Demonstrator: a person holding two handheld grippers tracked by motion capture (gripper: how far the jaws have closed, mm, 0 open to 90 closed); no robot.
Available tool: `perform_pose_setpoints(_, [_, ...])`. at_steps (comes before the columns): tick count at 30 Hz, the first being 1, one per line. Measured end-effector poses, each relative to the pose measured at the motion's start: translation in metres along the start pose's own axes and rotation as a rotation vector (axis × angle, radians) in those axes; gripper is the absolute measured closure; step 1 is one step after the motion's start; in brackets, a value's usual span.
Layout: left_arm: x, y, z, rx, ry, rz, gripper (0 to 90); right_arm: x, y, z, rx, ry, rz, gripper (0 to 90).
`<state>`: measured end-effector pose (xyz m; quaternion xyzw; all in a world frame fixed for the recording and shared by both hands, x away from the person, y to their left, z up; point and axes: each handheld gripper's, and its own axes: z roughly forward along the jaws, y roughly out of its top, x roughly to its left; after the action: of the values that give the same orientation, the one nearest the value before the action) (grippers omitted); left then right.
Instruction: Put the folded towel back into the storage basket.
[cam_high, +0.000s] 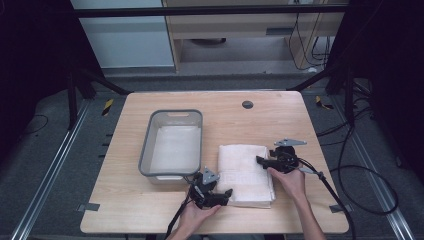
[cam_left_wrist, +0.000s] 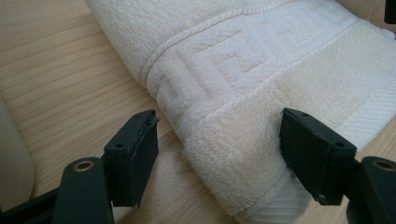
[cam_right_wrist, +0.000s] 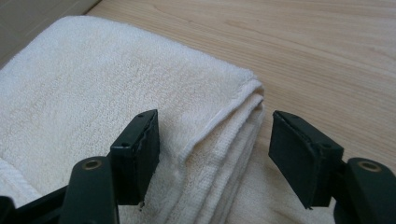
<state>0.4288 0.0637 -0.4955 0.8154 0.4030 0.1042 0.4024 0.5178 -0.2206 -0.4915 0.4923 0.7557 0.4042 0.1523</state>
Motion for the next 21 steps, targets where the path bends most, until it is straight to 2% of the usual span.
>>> perform_pose_setpoints(5, [0.0016,0.0003,0.0024,0.016,-0.016,-0.021,27.6,-0.0008,-0.0014,0.0023,0.005,0.005,0.003,33.7])
perform_pose_setpoints(13, [0.0026,-0.0002,0.0061,0.029,-0.030,-0.040,28.5,-0.0014,-0.0030,0.0063,0.023,0.018,0.042,34.9])
perform_pose_setpoints(21, [0.0011,0.0003,0.0062,0.034,-0.043,-0.029,34.0,-0.0031,-0.0040,0.0087,0.032,0.046,0.079,36.3])
